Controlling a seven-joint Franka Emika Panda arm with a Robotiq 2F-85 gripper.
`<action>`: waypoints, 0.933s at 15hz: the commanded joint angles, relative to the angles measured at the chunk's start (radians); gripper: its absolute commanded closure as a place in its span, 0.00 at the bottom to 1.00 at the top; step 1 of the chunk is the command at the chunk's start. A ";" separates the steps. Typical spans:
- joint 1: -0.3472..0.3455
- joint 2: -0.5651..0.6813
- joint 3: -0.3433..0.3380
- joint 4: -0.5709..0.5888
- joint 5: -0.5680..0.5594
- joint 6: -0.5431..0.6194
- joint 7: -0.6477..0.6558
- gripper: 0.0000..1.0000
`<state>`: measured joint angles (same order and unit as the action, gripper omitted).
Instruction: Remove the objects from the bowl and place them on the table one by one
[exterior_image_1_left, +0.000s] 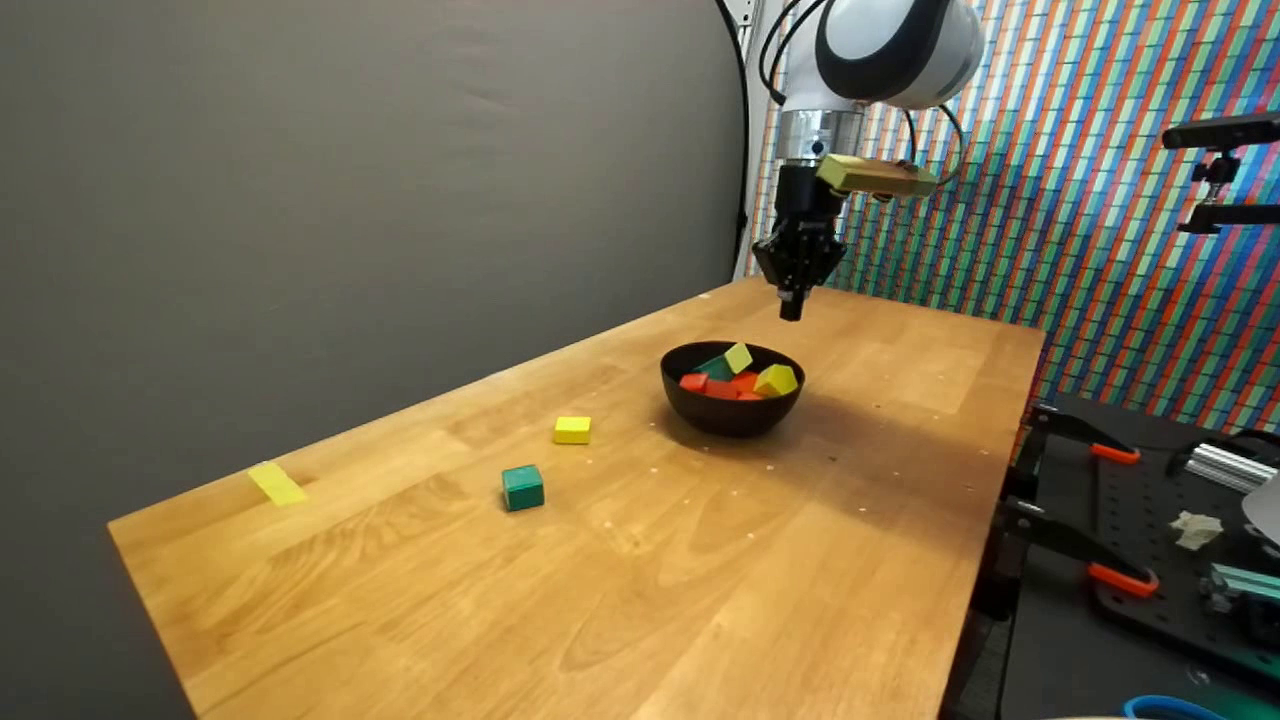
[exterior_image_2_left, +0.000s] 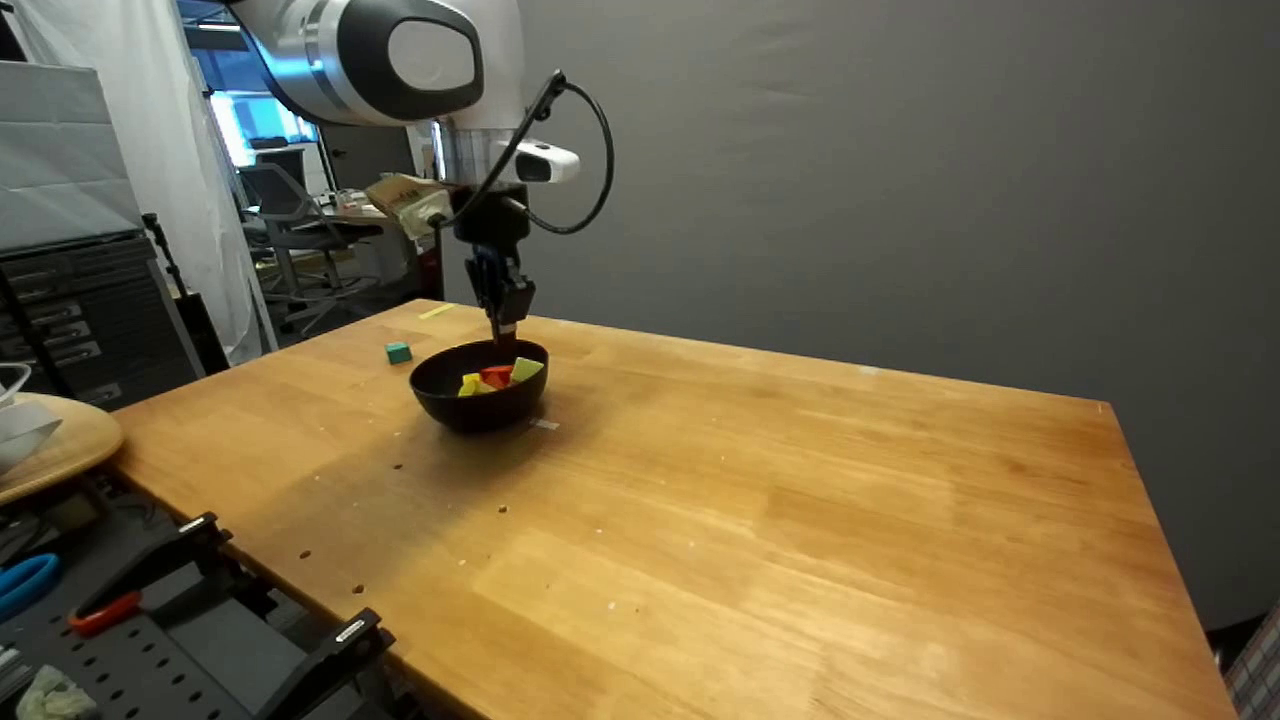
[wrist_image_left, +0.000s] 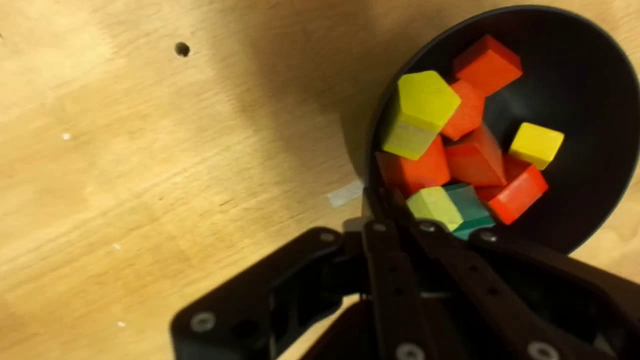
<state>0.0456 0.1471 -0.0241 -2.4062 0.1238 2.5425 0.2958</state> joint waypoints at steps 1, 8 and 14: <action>-0.025 -0.082 -0.043 -0.107 -0.044 0.066 0.122 0.93; -0.055 -0.034 -0.036 -0.094 0.025 0.036 0.050 0.42; 0.028 0.011 0.037 0.004 -0.015 0.081 0.105 0.08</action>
<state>0.0368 0.1325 -0.0163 -2.4641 0.1313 2.5941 0.3574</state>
